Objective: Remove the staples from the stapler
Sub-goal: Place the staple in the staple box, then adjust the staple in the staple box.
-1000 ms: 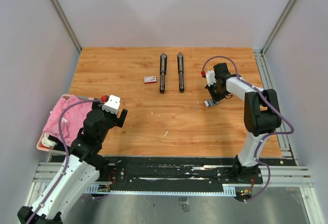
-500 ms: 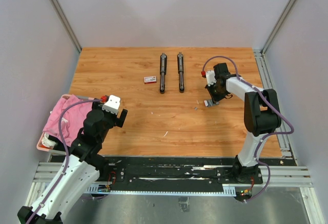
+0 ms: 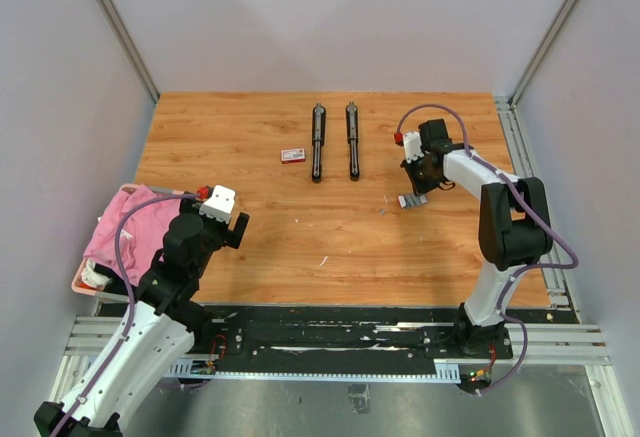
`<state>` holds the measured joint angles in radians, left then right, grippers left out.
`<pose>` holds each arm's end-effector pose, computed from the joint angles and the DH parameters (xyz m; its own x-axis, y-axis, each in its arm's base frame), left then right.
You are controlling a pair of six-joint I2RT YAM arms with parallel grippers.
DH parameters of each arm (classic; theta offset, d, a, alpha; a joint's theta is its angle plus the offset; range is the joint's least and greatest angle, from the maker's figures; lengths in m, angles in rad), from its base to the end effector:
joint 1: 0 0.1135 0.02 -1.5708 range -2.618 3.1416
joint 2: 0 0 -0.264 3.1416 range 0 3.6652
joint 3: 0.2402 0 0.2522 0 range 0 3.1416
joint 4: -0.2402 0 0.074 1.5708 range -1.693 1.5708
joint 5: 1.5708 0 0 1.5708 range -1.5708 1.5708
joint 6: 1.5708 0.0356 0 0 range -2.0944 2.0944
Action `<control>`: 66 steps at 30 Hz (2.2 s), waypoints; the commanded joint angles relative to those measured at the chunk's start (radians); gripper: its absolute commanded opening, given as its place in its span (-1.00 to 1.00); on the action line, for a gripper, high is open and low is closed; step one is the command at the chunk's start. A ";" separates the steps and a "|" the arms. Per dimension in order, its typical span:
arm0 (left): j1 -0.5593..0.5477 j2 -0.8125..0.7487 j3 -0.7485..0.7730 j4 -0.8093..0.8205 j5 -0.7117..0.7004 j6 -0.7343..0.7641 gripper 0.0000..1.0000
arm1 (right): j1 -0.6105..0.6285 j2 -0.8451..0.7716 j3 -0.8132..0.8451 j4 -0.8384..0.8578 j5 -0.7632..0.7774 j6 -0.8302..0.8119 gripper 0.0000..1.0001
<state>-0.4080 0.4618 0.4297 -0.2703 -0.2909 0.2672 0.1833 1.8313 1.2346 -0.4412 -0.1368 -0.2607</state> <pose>0.1267 -0.0436 0.2510 -0.2297 0.3748 -0.8982 0.1964 0.9217 0.3344 0.3726 0.0740 0.1865 -0.7542 -0.3995 -0.5211 -0.4586 0.8885 -0.0175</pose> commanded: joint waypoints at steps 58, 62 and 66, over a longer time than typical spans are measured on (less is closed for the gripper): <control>0.005 0.006 -0.011 0.039 0.004 0.010 0.96 | 0.017 0.017 0.031 -0.050 -0.066 0.016 -0.64; 0.005 0.006 -0.011 0.040 0.005 0.010 0.96 | 0.018 0.016 0.031 -0.048 -0.066 0.021 -0.59; 0.005 0.005 -0.010 0.040 0.004 0.010 0.96 | 0.018 0.024 0.030 -0.050 -0.056 0.021 -0.57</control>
<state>-0.4080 0.4667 0.4259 -0.2638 -0.2909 0.2687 0.1879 1.8591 1.2537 -0.4904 -0.1909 -0.2569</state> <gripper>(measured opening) 0.980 0.211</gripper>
